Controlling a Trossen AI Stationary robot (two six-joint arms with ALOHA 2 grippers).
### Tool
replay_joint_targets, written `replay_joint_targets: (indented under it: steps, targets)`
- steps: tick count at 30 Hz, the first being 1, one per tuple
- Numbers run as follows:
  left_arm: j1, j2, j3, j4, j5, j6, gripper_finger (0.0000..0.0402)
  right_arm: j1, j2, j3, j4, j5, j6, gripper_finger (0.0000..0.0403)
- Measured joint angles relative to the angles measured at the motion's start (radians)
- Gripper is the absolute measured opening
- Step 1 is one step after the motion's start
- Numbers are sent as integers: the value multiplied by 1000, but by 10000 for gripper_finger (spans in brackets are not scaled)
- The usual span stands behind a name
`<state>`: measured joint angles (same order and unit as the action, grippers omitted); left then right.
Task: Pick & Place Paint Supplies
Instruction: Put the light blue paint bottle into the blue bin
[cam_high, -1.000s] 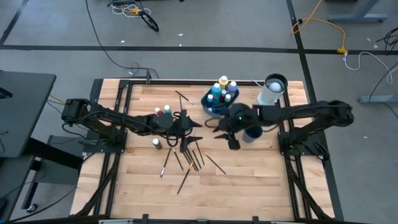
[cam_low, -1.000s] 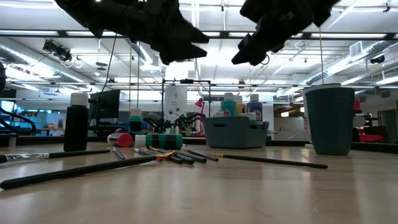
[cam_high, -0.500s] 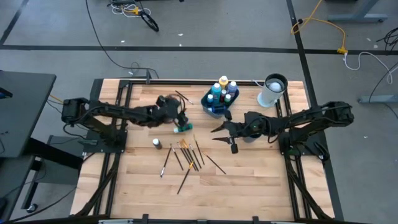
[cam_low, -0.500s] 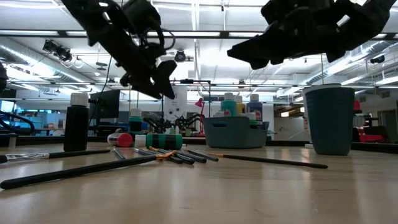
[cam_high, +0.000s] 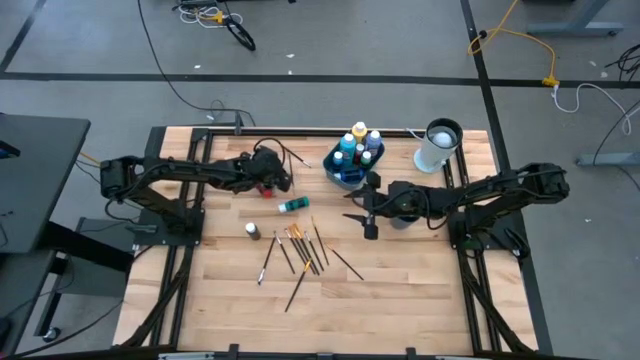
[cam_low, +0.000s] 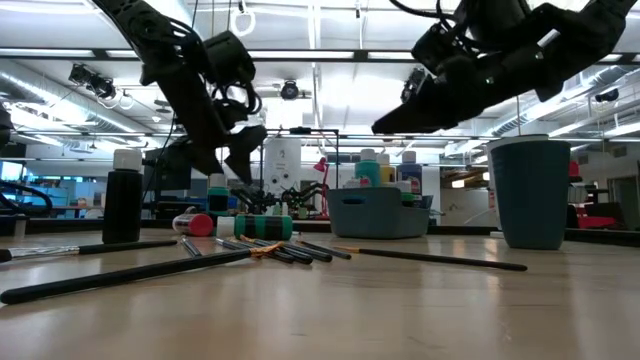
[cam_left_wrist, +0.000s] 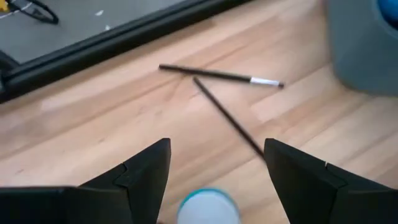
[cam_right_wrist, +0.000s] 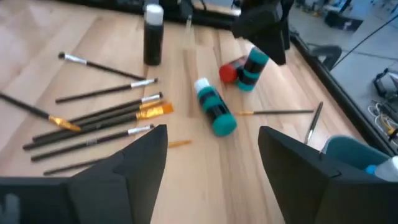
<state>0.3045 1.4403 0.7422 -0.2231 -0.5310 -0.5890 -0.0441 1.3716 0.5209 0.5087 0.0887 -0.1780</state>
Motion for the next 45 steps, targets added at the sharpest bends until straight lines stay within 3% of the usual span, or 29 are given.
replay_joint_targets:
  steps: [8,15,22,28,32,35,39,45]
  targets:
    - [-23,1,0,-35,-15,-6,265,0,0,0,-8,2,-13,251]
    - [-22,2,-69,-19,-24,-106,250,0,0,0,-8,2,-13,250]
    - [-22,2,-93,128,-15,-57,152,0,0,0,-7,1,-13,250]
    - [-18,2,-93,291,51,-39,151,0,0,0,6,1,-13,250]
    - [-40,2,-91,549,174,0,151,0,0,0,22,-1,-13,250]
    - [-76,2,-46,660,211,58,151,0,-20,0,7,0,-13,250]
    - [-119,2,70,640,179,187,151,-1,-124,1,-119,24,-31,250]
    - [-107,114,260,562,153,247,151,-1,-355,1,-407,236,-76,250]
